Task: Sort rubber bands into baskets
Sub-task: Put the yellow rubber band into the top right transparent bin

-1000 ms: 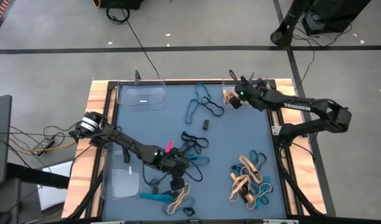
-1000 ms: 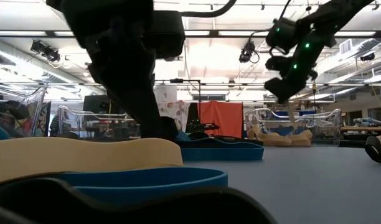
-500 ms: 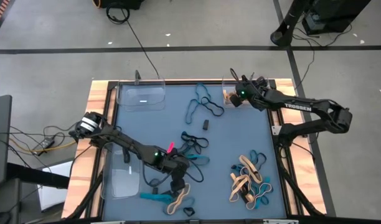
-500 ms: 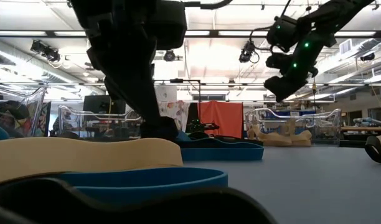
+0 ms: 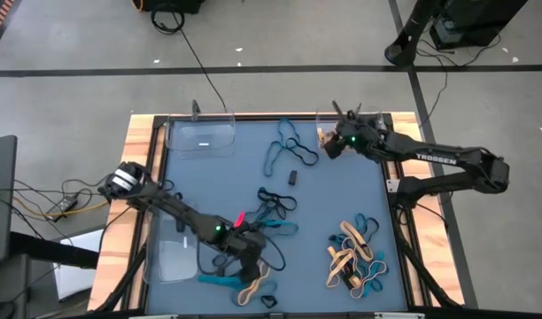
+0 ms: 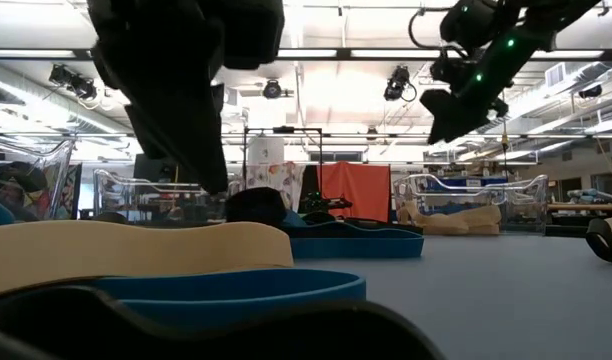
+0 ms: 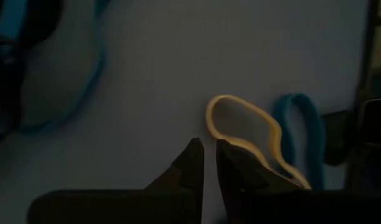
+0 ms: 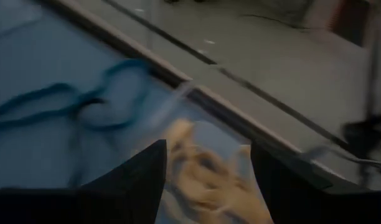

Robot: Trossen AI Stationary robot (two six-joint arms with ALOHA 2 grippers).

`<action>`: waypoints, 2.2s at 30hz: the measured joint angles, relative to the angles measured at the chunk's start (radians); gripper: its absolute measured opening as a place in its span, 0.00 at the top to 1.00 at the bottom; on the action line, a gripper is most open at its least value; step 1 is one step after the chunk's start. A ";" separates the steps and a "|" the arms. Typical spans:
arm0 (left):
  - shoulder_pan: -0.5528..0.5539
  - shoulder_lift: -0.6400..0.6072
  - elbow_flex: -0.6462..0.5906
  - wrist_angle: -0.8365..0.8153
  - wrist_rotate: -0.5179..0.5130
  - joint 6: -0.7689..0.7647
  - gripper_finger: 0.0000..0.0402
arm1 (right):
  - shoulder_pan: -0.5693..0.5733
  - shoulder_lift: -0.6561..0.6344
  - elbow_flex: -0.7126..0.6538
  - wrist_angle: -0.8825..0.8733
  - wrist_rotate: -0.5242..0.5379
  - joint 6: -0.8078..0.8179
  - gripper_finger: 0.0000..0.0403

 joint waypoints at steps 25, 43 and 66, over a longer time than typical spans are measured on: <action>-0.060 0.140 0.000 0.189 -0.099 0.021 0.88 | 0.500 0.003 0.000 -0.044 0.112 0.210 0.42; -0.047 0.150 0.027 0.207 -0.085 0.048 0.97 | 0.580 0.003 0.000 -0.053 0.122 0.226 0.52; -0.035 0.161 0.146 -0.033 -0.128 0.127 0.73 | 0.580 0.003 0.000 -0.062 0.111 0.221 0.52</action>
